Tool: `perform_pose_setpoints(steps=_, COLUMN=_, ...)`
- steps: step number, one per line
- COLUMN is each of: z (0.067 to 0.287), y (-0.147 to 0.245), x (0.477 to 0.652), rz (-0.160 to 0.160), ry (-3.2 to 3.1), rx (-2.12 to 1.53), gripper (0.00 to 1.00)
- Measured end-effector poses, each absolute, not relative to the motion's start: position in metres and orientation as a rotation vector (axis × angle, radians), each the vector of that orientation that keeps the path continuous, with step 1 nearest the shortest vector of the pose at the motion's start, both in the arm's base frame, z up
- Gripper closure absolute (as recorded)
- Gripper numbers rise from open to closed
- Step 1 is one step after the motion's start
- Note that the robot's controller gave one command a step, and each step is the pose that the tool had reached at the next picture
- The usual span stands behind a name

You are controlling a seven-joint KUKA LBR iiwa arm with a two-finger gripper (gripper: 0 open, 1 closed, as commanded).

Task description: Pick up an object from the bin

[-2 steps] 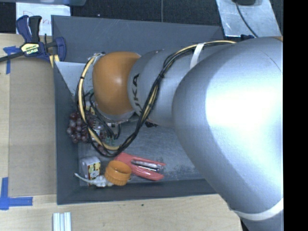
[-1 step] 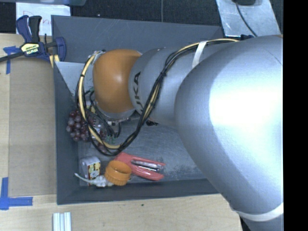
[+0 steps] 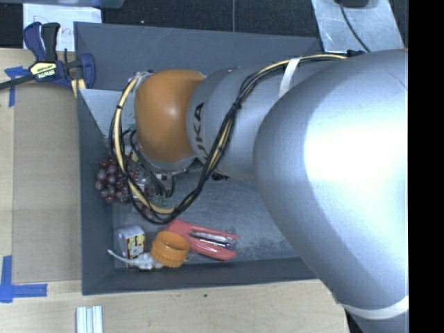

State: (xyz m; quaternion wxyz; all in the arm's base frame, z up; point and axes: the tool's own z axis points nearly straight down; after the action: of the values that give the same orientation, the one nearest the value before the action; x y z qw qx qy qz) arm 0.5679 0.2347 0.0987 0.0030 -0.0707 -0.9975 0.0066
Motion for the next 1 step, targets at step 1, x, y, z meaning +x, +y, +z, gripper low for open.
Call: perform_pose_setpoints(steps=1, z=0.1014, y=0.2345, x=0.5681, rz=0.02, ry=-3.129, rx=-0.223, gripper=1.0)
